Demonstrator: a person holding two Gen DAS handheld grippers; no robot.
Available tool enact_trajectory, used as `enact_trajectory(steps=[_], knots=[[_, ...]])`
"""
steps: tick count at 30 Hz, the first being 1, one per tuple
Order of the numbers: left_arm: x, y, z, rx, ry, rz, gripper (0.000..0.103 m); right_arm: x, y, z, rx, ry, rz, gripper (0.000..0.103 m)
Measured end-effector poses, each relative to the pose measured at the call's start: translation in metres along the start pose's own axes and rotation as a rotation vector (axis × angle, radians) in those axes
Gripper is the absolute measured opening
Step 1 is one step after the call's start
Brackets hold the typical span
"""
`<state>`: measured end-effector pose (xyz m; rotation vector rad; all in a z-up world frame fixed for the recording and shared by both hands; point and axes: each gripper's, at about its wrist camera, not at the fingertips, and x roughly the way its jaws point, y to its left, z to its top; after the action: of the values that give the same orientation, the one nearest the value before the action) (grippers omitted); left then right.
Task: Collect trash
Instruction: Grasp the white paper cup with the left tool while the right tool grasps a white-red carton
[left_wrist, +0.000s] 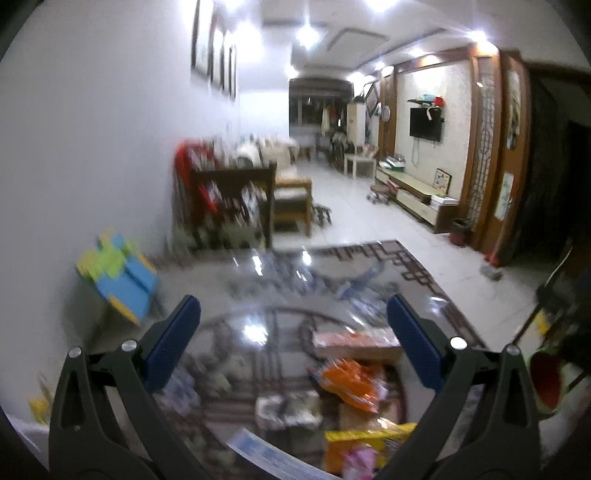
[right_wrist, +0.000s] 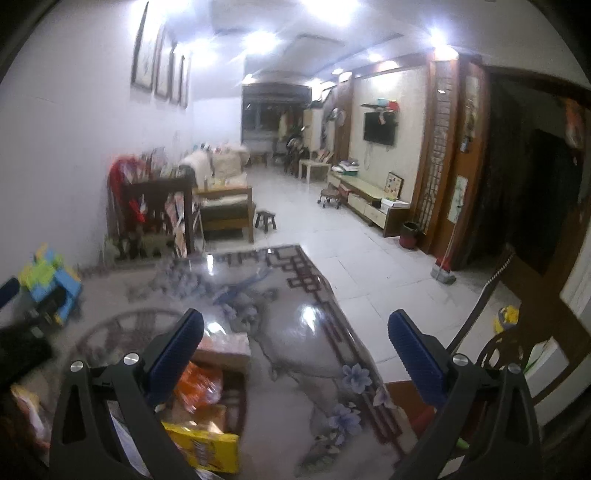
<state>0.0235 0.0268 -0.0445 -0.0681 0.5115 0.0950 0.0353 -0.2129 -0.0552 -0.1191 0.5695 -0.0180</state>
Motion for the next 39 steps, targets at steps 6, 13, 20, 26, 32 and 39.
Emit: enact_trajectory(steps=[6,13,20,26,32,39], knots=[[0.031,0.022,-0.016,-0.015,0.147,-0.049,0.099,0.05,0.025,-0.005,-0.17,0.093,0.143,0.096],[0.07,0.059,-0.044,-0.113,0.244,-0.023,0.099,0.146,0.081,-0.004,-0.412,0.269,0.338,0.096],[0.096,0.071,-0.059,-0.114,0.328,0.006,0.099,0.238,0.156,-0.033,-0.792,0.445,0.399,0.078],[0.124,0.068,-0.074,-0.06,0.422,-0.054,0.099,0.276,0.178,-0.055,-0.938,0.494,0.392,0.059],[0.147,0.055,-0.093,-0.001,0.501,-0.143,0.099,0.291,0.165,-0.046,-0.8,0.479,0.436,0.04],[0.182,0.044,-0.116,-0.036,0.623,-0.161,0.098,0.277,0.123,-0.014,-0.445,0.439,0.47,0.038]])
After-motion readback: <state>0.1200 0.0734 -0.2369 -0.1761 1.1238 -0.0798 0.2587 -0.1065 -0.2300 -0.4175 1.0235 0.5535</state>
